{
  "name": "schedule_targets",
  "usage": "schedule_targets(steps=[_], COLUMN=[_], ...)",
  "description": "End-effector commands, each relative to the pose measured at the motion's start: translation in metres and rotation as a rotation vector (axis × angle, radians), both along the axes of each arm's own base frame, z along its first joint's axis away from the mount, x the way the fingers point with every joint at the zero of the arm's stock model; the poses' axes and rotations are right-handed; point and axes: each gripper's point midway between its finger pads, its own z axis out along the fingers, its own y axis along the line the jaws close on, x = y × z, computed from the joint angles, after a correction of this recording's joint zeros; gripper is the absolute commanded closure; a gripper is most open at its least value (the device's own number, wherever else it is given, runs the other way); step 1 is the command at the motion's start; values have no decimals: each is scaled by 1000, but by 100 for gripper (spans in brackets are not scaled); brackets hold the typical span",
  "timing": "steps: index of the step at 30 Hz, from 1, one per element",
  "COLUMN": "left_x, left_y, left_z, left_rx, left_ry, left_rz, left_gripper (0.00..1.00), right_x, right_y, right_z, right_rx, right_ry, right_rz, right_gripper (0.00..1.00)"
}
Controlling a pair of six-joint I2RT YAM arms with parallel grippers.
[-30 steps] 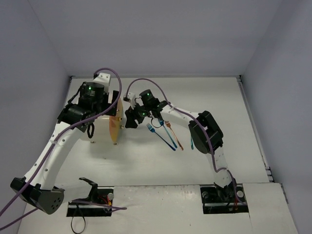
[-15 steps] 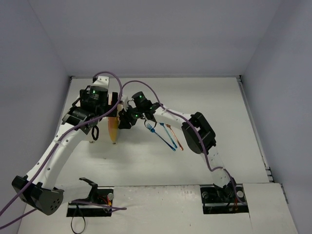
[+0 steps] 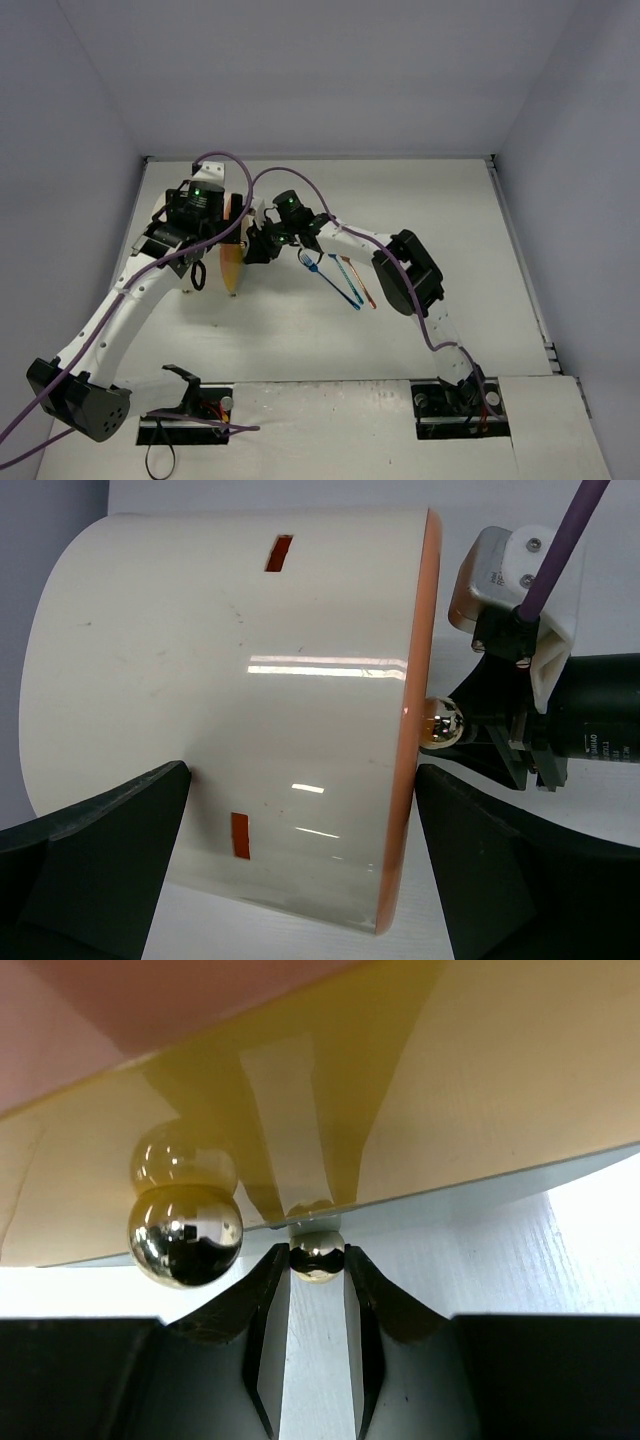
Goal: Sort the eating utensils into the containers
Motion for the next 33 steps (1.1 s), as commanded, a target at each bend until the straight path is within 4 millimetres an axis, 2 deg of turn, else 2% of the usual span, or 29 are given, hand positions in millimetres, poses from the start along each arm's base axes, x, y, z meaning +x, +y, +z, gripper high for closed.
schedule_targets(steps=[1, 8, 9, 14, 22, 27, 29, 30, 33], left_x=[4, 3, 2, 1, 2, 3, 3, 3, 3], left_y=[4, 5, 5, 7, 6, 4, 4, 4, 2], left_z=[6, 1, 1, 2, 4, 4, 6, 7, 12], left_rx=[-16, -17, -16, -8, -9, -13, -17, -19, -25], left_ry=[-47, -44, -45, -50, -54, -55, -58, -63, -71], left_rz=[42, 43, 43, 40, 30, 22, 21, 21, 14], left_gripper=[7, 7, 7, 7, 7, 7, 7, 7, 7], right_x=[8, 4, -1, -8, 0, 4, 3, 2, 6], right_y=[-24, -63, -72, -93, -122, -128, -128, -129, -134], right_z=[41, 41, 33, 26, 29, 34, 34, 34, 43], right_rx=[47, 15, -5, -37, -54, -50, -48, -48, -55], right_ry=[-63, -65, -55, -48, -56, -63, -59, -57, -86], right_rz=[-20, -60, -67, -94, -158, -172, -170, -169, -203], right_gripper=[100, 100, 100, 100, 100, 99, 89, 80, 71])
